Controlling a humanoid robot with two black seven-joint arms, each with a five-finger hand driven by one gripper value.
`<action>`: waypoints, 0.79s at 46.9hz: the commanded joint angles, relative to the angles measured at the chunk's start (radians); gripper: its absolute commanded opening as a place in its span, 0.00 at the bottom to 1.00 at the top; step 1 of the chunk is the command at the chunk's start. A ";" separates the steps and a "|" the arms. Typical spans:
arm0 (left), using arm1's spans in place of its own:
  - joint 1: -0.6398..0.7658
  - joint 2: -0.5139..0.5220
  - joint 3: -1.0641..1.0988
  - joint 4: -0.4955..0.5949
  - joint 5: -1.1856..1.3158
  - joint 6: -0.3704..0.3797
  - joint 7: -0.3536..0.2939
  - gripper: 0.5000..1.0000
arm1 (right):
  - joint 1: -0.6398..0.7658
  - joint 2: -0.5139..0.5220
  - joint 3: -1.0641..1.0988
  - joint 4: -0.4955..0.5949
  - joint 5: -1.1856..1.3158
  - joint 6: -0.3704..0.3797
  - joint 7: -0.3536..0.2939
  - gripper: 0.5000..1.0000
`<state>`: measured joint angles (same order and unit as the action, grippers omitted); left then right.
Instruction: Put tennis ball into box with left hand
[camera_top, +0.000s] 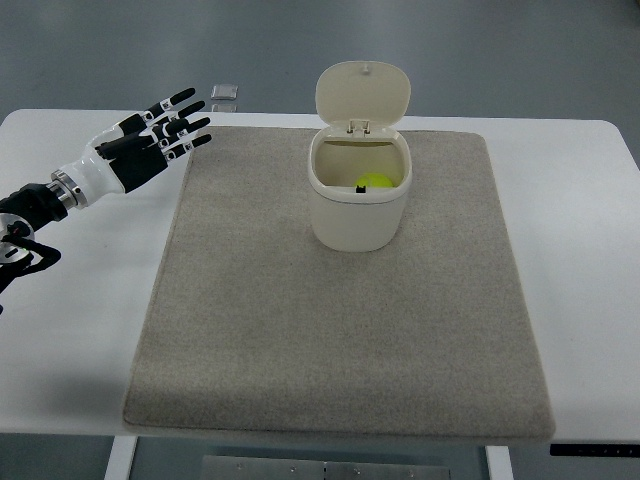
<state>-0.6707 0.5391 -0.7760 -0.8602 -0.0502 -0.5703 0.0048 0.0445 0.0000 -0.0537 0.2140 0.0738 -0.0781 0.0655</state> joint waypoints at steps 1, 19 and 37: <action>-0.003 0.005 0.000 0.027 -0.056 -0.025 0.021 0.98 | 0.000 0.000 0.000 -0.001 0.000 0.000 -0.001 0.83; -0.003 0.009 -0.011 0.035 -0.088 -0.041 0.023 0.98 | 0.000 0.000 0.000 -0.001 0.001 0.000 -0.001 0.83; -0.003 0.009 -0.016 0.029 -0.088 -0.041 0.023 0.98 | 0.000 0.000 0.000 -0.001 0.000 0.000 -0.001 0.83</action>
<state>-0.6734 0.5470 -0.7916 -0.8313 -0.1372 -0.6110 0.0277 0.0445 0.0000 -0.0537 0.2144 0.0741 -0.0783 0.0653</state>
